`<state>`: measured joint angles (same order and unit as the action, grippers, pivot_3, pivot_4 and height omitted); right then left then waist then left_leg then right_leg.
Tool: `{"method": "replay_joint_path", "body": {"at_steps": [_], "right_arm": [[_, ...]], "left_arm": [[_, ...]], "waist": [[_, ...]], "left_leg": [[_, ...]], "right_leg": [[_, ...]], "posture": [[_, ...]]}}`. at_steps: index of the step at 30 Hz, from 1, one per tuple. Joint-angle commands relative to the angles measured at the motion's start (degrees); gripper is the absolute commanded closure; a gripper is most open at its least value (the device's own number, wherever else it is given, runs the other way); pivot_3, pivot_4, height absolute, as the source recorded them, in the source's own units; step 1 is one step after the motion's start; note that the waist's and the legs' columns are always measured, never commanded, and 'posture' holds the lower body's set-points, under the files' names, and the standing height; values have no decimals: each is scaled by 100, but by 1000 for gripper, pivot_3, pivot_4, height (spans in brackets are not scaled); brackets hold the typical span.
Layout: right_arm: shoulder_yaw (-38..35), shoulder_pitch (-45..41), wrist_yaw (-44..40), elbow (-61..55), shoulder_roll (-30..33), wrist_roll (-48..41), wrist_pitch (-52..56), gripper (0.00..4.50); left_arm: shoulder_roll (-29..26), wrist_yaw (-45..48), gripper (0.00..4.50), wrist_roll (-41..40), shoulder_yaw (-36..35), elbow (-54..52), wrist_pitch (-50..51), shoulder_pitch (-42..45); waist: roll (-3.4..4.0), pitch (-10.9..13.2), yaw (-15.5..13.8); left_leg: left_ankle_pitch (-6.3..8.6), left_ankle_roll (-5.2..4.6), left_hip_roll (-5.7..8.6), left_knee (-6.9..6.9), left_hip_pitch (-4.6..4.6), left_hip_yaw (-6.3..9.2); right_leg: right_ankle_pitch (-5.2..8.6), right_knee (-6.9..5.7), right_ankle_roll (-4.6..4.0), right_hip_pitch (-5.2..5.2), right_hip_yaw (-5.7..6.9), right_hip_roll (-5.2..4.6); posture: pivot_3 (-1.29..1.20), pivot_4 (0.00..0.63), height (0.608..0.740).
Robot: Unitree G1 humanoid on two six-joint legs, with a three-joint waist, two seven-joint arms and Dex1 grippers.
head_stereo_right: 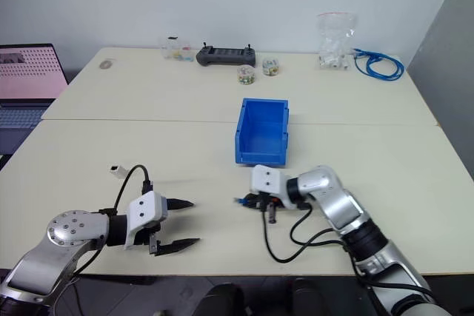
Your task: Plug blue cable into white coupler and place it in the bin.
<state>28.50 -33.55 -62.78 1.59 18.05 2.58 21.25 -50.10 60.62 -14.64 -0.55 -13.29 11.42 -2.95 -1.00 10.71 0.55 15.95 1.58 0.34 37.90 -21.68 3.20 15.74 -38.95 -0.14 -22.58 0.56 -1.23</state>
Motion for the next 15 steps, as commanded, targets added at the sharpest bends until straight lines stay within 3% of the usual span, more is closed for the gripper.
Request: {"method": "replay_joint_path", "body": {"at_steps": [1,10,12,15], "right_arm": [[243,-217,174,254,-276,139,-30,4372],[418,-473,210,801,-581,229,-31,4372],[375,-497,223,857,-624,210,-15,3673],[304,-515,215,850,-647,142,48,3251]], "left_arm": [[-16,22,0,19,-155,180,-224,10],[83,24,0,250,83,619,-618,259],[162,3,0,291,140,673,-670,323],[234,-14,0,341,193,736,-726,374]], "waist": [[-1,0,4],[-2,-1,110],[-2,-1,127],[-3,-2,124]], "left_leg": [[0,0,0,-1,0,-1],[0,0,-6,-2,1,3],[0,-1,-7,-2,2,2],[0,-1,-6,-3,2,2]], "right_leg": [[0,0,0,-2,0,0],[-1,-9,-1,-6,4,9],[-1,-10,-1,-6,3,11],[-1,-11,-1,-7,1,10]], "posture": [[0,150,740],[0,150,740],[0,150,740],[0,150,740]]}}
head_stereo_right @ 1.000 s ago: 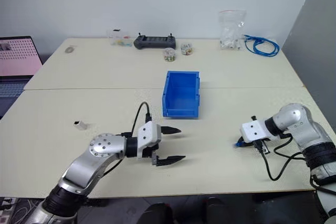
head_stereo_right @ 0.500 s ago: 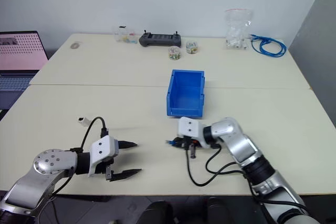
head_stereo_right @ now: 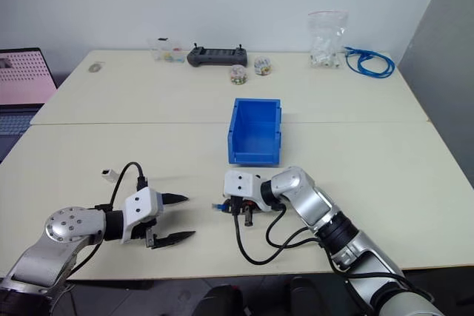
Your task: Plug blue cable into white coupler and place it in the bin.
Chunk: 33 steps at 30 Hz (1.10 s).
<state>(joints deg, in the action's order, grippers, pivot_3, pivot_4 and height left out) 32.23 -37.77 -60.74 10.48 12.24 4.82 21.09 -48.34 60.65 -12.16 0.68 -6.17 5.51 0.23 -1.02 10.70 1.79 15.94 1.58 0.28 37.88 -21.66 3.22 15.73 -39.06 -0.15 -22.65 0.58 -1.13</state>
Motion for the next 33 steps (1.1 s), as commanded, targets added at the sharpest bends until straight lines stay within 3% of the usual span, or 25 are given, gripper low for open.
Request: {"method": "replay_joint_path", "body": {"at_steps": [1,6,13,20,28,33], "right_arm": [[-138,-95,4,-89,-73,-154,137,2865],[-552,-8,21,-770,0,-585,719,1639],[-1064,466,10,-2055,560,-1218,1587,50],[-1448,1457,83,-3180,1368,-1792,2098,50],[-1726,1926,560,-3558,1547,-2097,2339,50],[-1801,1969,723,-3695,1607,-2306,2461,0]], "left_arm": [[77,-19,0,125,95,55,-161,71],[216,-41,0,198,173,204,-290,206],[458,50,0,226,343,492,-565,571],[654,309,0,355,677,876,-816,843],[811,361,0,670,984,1405,-1180,1201],[856,381,937,836,1157,1696,-1402,1410]], "waist": [[-1,-1,-2],[-1,-1,-14],[-3,-2,-69],[-3,-2,-81],[-4,-4,-95],[-1,-7,-135]], "left_leg": [[0,0,0,0,0,0],[0,0,2,1,-3,1],[0,0,6,3,-9,8],[1,-1,9,2,-14,7],[0,-1,10,5,-11,6],[0,-1,12,6,-8,6]], "right_leg": [[0,0,0,1,0,0],[-1,2,1,0,0,-2],[-3,6,5,1,5,-6],[-4,9,9,0,5,-10],[2,10,21,6,4,-8],[-1,13,23,11,4,-10]], "posture": [[0,150,740],[0,150,740],[0,150,740],[0,150,740],[0,150,740],[0,150,740]]}}
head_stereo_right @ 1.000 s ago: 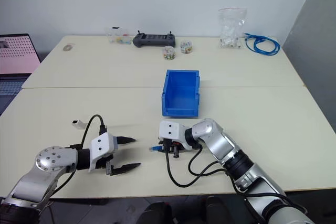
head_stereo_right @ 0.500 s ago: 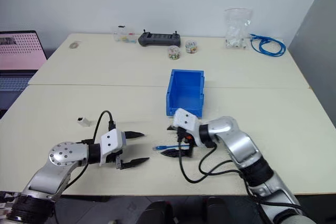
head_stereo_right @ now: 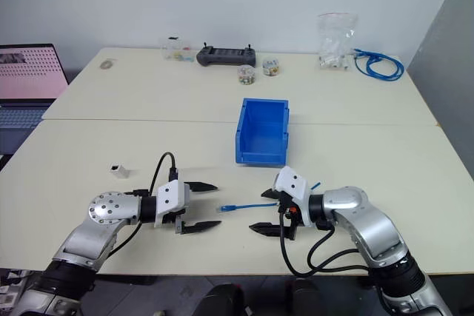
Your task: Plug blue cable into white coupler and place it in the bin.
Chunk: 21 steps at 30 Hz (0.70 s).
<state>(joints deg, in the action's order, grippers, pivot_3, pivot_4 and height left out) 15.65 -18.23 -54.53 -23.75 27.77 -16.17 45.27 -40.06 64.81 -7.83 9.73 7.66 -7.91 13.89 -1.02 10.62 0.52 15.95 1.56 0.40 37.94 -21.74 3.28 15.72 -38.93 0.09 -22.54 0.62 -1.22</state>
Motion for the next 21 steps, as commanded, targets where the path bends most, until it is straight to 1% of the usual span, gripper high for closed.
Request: {"method": "replay_joint_path", "body": {"at_steps": [1,4,5,10,11,12,13,14,18,20,21], "right_arm": [[-153,5,135,-292,62,-250,71,0],[-196,-20,224,-346,78,-359,144,0],[-206,-26,248,-358,83,-388,161,0],[-293,-41,357,-515,158,-600,281,0],[-311,-37,372,-543,177,-642,296,0],[-327,-32,382,-565,198,-677,306,0],[-354,-27,396,-583,220,-712,307,0],[-384,-21,414,-596,241,-746,304,0],[-652,59,398,-753,379,-1028,344,0],[-802,183,304,-942,512,-1236,320,0],[-905,293,208,-1095,608,-1425,358,0]], "left_arm": [[29,-14,1193,427,291,369,-89,82],[23,38,1886,492,401,499,-121,172],[22,46,2056,508,424,526,-128,190],[-19,53,3255,621,577,699,-169,284],[-32,44,3578,616,584,709,-156,291],[-44,37,3747,610,588,717,-139,298],[-70,13,4042,627,588,719,-103,311],[-88,8,4201,631,585,730,-102,328],[-142,80,4238,569,547,736,-42,419],[-142,188,4238,441,540,621,131,452],[-140,318,4239,257,529,437,398,460]], "waist": [[1,-1,-14],[2,-1,-21],[2,-2,-21],[4,-4,-22],[4,-5,-22],[4,-5,-22],[4,-5,-20],[4,-5,-20],[4,-5,-16],[4,-5,-16],[4,-5,-14]], "left_leg": [[0,0,0,0,1,1],[0,0,0,0,11,1],[0,0,0,0,15,1],[0,-1,-1,-2,26,0],[0,0,-1,-2,27,0],[0,-1,-1,-2,27,0],[0,-1,-1,-2,29,0],[0,0,-2,-2,29,0],[0,-1,-3,-2,29,0],[0,0,-4,-3,28,0],[0,0,-5,-3,28,1]], "right_leg": [[0,0,1,2,1,0],[9,1,16,13,1,0],[10,2,16,17,1,0],[11,2,19,25,-1,0],[11,2,19,26,0,0],[11,2,19,27,-1,1],[11,2,19,28,0,1],[11,2,19,27,-1,1],[11,2,19,27,0,2],[11,2,19,26,0,3],[12,2,19,27,1,4]], "posture": [[0,150,740],[0,150,740],[0,150,740],[0,150,740],[0,150,740],[0,150,740],[0,150,740],[0,150,740],[0,150,740],[0,150,740],[0,150,740]]}}
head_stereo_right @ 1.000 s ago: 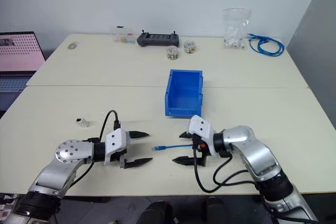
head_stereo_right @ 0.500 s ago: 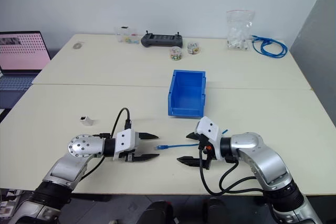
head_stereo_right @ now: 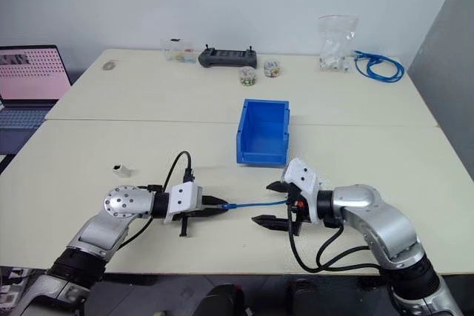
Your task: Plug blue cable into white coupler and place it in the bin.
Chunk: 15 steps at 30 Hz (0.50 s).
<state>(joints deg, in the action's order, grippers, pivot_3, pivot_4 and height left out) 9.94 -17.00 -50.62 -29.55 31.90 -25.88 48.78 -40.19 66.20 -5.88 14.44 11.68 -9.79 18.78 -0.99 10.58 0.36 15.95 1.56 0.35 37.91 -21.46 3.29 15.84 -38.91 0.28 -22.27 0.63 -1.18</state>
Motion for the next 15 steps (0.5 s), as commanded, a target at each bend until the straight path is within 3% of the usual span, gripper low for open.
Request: {"method": "replay_joint_path", "body": {"at_steps": [1,7,15], "right_arm": [[-445,272,-216,-637,265,-650,108,0],[-1096,886,-175,-1190,586,-1679,541,0],[-1779,1358,944,-1321,62,-2919,826,0]], "left_arm": [[-118,306,4239,-147,40,-176,892,-12],[219,553,4239,-1591,-293,-1092,3271,585],[620,300,4239,-3767,-1173,-1799,5993,1234]], "waist": [[0,0,2],[-10,8,8],[-22,15,77]], "left_leg": [[0,0,0,-1,0,0],[0,0,-1,1,-18,3],[0,0,1,3,-31,16]], "right_leg": [[0,0,0,0,0,0],[0,3,1,-10,4,3],[1,5,3,-15,12,3]], "posture": [[0,150,740],[0,150,740],[0,150,740]]}}
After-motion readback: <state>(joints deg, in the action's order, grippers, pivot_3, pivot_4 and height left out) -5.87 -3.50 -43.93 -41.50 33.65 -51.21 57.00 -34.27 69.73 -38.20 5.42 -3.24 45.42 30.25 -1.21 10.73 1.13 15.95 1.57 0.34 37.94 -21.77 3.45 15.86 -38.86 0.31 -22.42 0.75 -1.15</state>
